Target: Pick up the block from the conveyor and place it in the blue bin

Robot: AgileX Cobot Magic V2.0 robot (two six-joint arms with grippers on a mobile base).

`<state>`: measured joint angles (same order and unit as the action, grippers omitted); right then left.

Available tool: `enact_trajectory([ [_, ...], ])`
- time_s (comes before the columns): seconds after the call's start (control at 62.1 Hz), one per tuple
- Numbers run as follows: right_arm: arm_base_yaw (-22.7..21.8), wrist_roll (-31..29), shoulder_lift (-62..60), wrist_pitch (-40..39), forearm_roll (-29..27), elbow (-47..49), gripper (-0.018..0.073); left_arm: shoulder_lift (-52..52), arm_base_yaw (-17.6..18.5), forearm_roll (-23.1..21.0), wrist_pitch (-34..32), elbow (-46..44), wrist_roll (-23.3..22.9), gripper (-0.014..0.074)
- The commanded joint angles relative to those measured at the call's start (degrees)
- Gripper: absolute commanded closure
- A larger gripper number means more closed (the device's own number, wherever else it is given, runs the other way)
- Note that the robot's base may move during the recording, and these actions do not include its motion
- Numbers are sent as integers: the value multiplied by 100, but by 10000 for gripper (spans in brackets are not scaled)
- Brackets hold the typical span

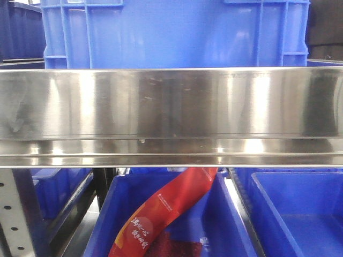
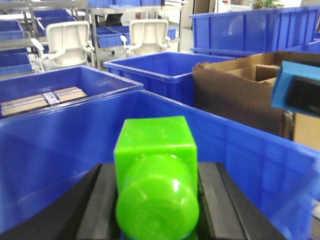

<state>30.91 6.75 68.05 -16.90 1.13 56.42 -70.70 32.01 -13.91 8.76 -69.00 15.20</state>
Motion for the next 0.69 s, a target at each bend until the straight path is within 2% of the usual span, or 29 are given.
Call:
enact_trajectory([
  [0.0, 7, -16, 138, -335, 39, 93, 721, -415, 31, -11, -209, -341, 21, 708],
  [0.177, -30, -16, 469, -457, 3, 116, 721, -1097, 31, -11, -209, -887, 21, 708],
  [0.306, -158, -16, 570, -402, -487, 142, 703, -1260, 31, -304, -181, -928, 21, 708],
  [0.386, -236, -16, 570, -178, -528, 211, 617, -1283, 31, -453, -179, -928, 21, 708],
  [0.563, -308, -16, 581, 944, -471, 688, 323, -1296, 31, -453, -166, -928, 21, 699],
  [0.628, -308, -16, 623, 1388, -403, 861, 278, -1310, 31, -453, -157, -928, 21, 647],
  [0.676, -308, -16, 670, 1690, -393, 976, 252, -1322, 31, -453, -157, -928, 21, 576],
])
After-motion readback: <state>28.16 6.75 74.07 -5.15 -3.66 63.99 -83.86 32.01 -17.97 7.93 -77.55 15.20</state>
